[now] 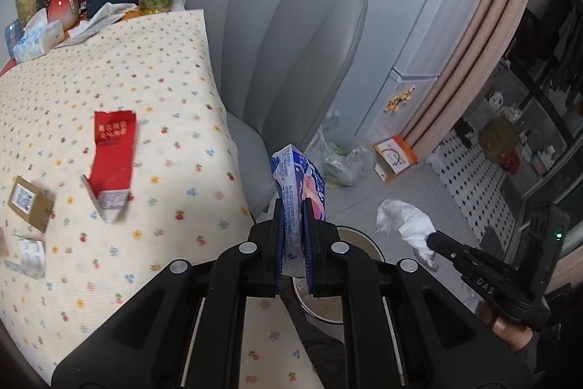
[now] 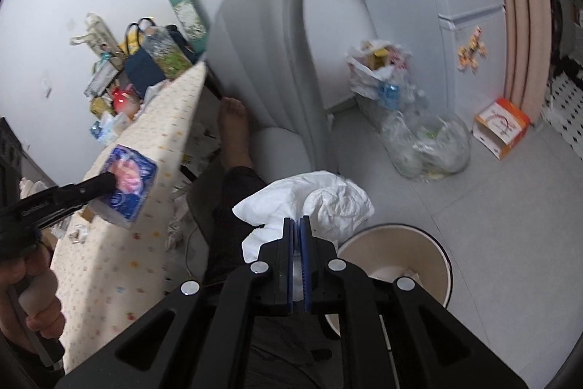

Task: Collect trash
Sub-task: 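Open the right tool over the bin while the left tool releases the blue packet into it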

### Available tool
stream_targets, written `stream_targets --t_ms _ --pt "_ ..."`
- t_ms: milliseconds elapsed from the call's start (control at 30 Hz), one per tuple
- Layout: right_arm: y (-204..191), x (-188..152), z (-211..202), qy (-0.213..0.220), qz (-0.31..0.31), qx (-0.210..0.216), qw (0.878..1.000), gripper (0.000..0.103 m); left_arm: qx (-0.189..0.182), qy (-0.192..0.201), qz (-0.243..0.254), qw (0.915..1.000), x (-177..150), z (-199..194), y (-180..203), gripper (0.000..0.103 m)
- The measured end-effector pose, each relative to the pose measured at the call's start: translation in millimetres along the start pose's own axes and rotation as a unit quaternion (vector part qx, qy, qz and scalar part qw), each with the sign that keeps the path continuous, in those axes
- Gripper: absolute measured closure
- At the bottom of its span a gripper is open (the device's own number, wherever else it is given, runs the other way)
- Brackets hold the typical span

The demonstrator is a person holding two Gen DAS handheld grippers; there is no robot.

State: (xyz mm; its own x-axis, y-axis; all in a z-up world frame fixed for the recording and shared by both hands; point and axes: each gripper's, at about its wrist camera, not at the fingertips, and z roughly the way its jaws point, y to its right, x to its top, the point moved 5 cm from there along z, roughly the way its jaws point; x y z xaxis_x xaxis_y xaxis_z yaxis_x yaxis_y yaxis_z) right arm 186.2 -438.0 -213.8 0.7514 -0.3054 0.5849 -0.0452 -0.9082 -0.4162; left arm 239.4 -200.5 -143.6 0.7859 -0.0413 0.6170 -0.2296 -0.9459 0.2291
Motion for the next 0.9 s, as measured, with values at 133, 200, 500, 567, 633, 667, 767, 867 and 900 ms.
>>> stream_targets --t_ms 133,200,500,567,633,667,767,867,900 --pt "14 -7 8 -0.007 0.015 -0.024 1.0 0.04 0.002 -0.01 0.0 0.9999 -3 7 3 0.093" --pt "18 -7 9 -0.007 0.019 -0.025 0.999 0.04 0.004 -0.012 0.002 0.9999 -4 8 4 0.093" --pt "26 2 -14 0.017 0.025 -0.04 0.999 0.034 -0.006 -0.022 0.007 0.9997 -4 14 11 0.093" --pt "29 4 -20 0.023 0.024 -0.043 0.999 0.032 -0.01 -0.025 0.012 0.9996 -4 17 17 0.093" --pt "31 7 -26 0.029 0.027 -0.046 0.998 0.03 -0.014 -0.028 0.017 0.9994 -4 20 23 0.093" --pt "34 9 -30 0.034 0.029 -0.048 0.998 0.029 -0.017 -0.03 0.02 0.9992 -4 23 28 0.093" --pt "41 13 -41 0.045 0.032 -0.055 0.997 0.028 -0.028 -0.04 0.03 0.9983 -4 32 42 0.093" --pt "50 15 -53 0.055 0.037 -0.062 0.996 0.026 -0.041 -0.055 0.047 0.9965 -4 44 59 0.093" --pt "53 16 -58 0.058 0.037 -0.066 0.995 0.025 -0.046 -0.061 0.053 0.9957 -5 49 66 0.093"
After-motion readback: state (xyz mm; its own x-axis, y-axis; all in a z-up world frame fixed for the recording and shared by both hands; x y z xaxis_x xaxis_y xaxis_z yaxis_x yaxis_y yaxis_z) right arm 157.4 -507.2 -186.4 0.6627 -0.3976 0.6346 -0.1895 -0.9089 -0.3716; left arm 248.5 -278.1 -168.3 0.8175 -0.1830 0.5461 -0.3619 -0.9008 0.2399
